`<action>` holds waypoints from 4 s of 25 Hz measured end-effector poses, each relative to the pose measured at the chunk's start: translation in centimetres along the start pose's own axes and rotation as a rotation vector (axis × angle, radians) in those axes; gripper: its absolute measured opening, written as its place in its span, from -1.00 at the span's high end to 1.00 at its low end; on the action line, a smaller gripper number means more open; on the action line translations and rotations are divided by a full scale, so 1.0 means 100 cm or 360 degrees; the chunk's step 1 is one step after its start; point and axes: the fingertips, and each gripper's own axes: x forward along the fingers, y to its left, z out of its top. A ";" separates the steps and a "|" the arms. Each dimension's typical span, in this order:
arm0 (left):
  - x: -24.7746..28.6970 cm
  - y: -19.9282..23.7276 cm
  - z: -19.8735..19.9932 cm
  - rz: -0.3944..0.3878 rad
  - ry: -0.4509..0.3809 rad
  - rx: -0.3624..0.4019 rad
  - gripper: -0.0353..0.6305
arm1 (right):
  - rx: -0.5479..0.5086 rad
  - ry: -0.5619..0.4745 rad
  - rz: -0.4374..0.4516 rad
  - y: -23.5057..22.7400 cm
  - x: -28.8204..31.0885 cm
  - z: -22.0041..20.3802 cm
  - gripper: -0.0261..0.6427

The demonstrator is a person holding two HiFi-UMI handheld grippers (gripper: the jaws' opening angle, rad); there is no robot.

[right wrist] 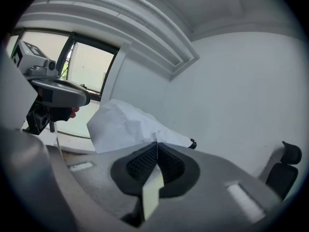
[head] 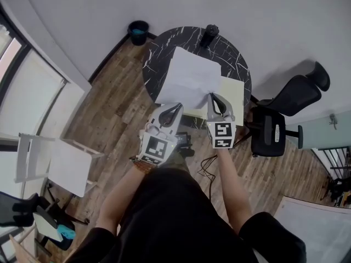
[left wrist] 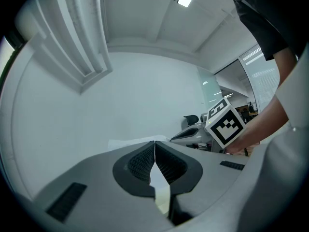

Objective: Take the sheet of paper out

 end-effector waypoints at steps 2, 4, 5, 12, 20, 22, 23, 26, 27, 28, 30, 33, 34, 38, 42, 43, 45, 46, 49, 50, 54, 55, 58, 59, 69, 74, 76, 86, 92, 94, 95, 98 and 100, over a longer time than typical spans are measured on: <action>-0.002 0.001 0.002 0.0008 -0.0009 -0.0001 0.89 | 0.0017 -0.0012 -0.0002 0.004 -0.004 0.005 0.93; -0.005 0.003 0.003 0.0017 -0.0018 -0.0001 0.88 | 0.0031 -0.0025 -0.0010 0.008 -0.008 0.010 0.93; -0.006 0.003 0.004 0.0021 -0.0024 -0.0001 0.89 | 0.0041 -0.0032 -0.0014 0.010 -0.010 0.013 0.93; -0.014 0.005 0.010 0.0037 -0.0061 -0.0004 0.88 | 0.0104 -0.0083 -0.0050 0.023 -0.029 0.028 0.93; -0.016 0.000 0.017 0.0044 -0.0088 0.0008 0.88 | 0.0100 -0.0195 -0.0042 0.029 -0.054 0.062 0.93; -0.018 -0.002 0.019 0.0047 -0.0101 0.0007 0.89 | 0.0097 -0.0218 -0.0026 0.035 -0.058 0.068 0.93; -0.018 -0.003 0.020 0.0047 -0.0107 0.0006 0.88 | 0.0097 -0.0227 -0.0017 0.037 -0.060 0.069 0.93; -0.017 -0.007 0.022 0.0046 -0.0118 0.0006 0.89 | 0.0096 -0.0241 0.0000 0.044 -0.063 0.072 0.93; -0.018 -0.008 0.023 0.0047 -0.0121 0.0006 0.89 | 0.0095 -0.0244 0.0004 0.047 -0.064 0.073 0.93; -0.018 -0.009 0.024 0.0049 -0.0125 0.0007 0.89 | 0.0094 -0.0249 0.0008 0.049 -0.066 0.075 0.93; -0.020 -0.011 0.026 0.0055 -0.0135 0.0010 0.89 | 0.0090 -0.0266 0.0019 0.053 -0.070 0.077 0.93; -0.021 -0.016 0.027 0.0060 -0.0138 0.0019 0.89 | 0.0102 -0.0290 0.0033 0.056 -0.076 0.078 0.93; -0.022 -0.017 0.027 0.0058 -0.0138 0.0024 0.89 | 0.0105 -0.0296 0.0037 0.056 -0.078 0.078 0.93; -0.026 -0.018 0.029 0.0067 -0.0145 0.0040 0.88 | 0.0109 -0.0312 0.0044 0.058 -0.084 0.080 0.93; -0.031 -0.020 0.032 0.0074 -0.0151 0.0048 0.89 | 0.0102 -0.0340 0.0050 0.060 -0.090 0.085 0.93; -0.032 -0.021 0.032 0.0072 -0.0149 0.0049 0.89 | 0.0098 -0.0353 0.0055 0.060 -0.090 0.087 0.93; -0.033 -0.021 0.031 0.0070 -0.0145 0.0052 0.89 | 0.0083 -0.0379 0.0067 0.063 -0.091 0.090 0.93; -0.034 -0.021 0.031 0.0070 -0.0144 0.0053 0.89 | 0.0076 -0.0386 0.0069 0.066 -0.092 0.091 0.93; -0.037 -0.023 0.031 0.0068 -0.0143 0.0058 0.89 | 0.0068 -0.0372 0.0070 0.071 -0.095 0.090 0.93; -0.037 -0.023 0.031 0.0066 -0.0142 0.0061 0.89 | 0.0069 -0.0368 0.0074 0.072 -0.095 0.089 0.93; -0.040 -0.024 0.028 0.0062 -0.0134 0.0057 0.89 | 0.0077 -0.0388 0.0077 0.075 -0.098 0.086 0.93; -0.041 -0.023 0.028 0.0064 -0.0134 0.0057 0.89 | 0.0075 -0.0389 0.0078 0.076 -0.098 0.087 0.93; -0.041 -0.024 0.029 0.0067 -0.0134 0.0065 0.89 | 0.0072 -0.0397 0.0083 0.077 -0.100 0.088 0.93; -0.041 -0.025 0.029 0.0066 -0.0135 0.0062 0.89 | 0.0076 -0.0400 0.0086 0.076 -0.100 0.088 0.93; -0.040 -0.025 0.030 0.0064 -0.0137 0.0068 0.89 | 0.0066 -0.0396 0.0090 0.078 -0.102 0.086 0.93; -0.040 -0.024 0.030 0.0076 -0.0137 0.0026 0.89 | 0.0060 -0.0381 0.0084 0.079 -0.101 0.084 0.93; -0.039 -0.025 0.030 0.0066 -0.0134 0.0067 0.89 | 0.0057 -0.0369 0.0083 0.078 -0.101 0.079 0.93; -0.039 -0.029 0.031 0.0066 -0.0130 0.0075 0.88 | 0.0056 -0.0378 0.0083 0.076 -0.104 0.081 0.93; -0.040 -0.029 0.030 0.0075 -0.0127 0.0073 0.89 | 0.0056 -0.0337 0.0066 0.074 -0.103 0.075 0.93; -0.038 -0.028 0.030 0.0074 -0.0128 0.0076 0.89 | 0.0061 -0.0346 0.0068 0.074 -0.102 0.076 0.93; -0.037 -0.028 0.031 0.0071 -0.0129 0.0078 0.89 | 0.0061 -0.0354 0.0068 0.073 -0.101 0.076 0.93; -0.033 -0.030 0.032 0.0059 -0.0134 0.0087 0.89 | 0.0050 -0.0347 0.0056 0.069 -0.101 0.075 0.93; -0.033 -0.033 0.033 0.0056 -0.0133 0.0070 0.89 | 0.0045 -0.0342 0.0048 0.066 -0.104 0.073 0.93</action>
